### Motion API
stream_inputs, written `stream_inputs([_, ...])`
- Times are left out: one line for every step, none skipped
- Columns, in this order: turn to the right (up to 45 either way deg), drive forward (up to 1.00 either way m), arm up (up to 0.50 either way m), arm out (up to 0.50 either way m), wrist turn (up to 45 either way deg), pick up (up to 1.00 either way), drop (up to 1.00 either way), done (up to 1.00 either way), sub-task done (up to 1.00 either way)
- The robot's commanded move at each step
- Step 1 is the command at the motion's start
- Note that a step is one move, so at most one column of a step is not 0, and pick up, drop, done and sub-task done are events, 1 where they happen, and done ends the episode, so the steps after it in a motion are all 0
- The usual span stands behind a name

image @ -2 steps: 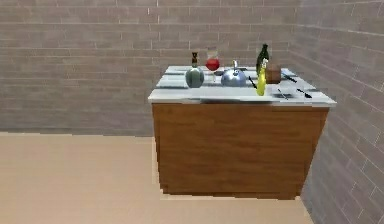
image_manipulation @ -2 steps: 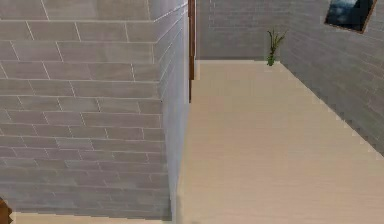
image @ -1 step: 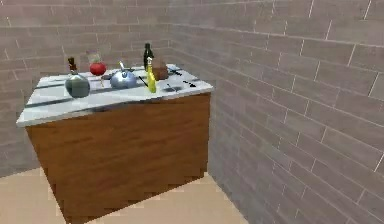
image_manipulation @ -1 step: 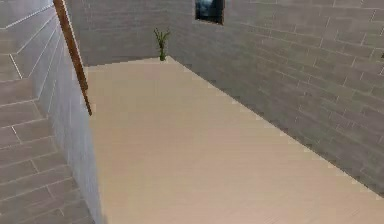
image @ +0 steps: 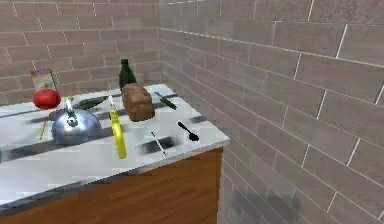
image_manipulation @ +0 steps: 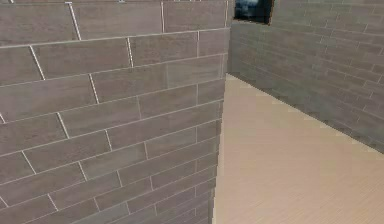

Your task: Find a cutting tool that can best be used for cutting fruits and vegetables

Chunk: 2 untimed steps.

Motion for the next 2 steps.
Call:
stream_inputs([-6.0,0.00,0.00,0.00,0.0,0.00,0.00,0.00,0.00])
stream_inputs([-3.0,0.00,0.00,0.00,0.0,0.00,0.00,0.00,0.00])
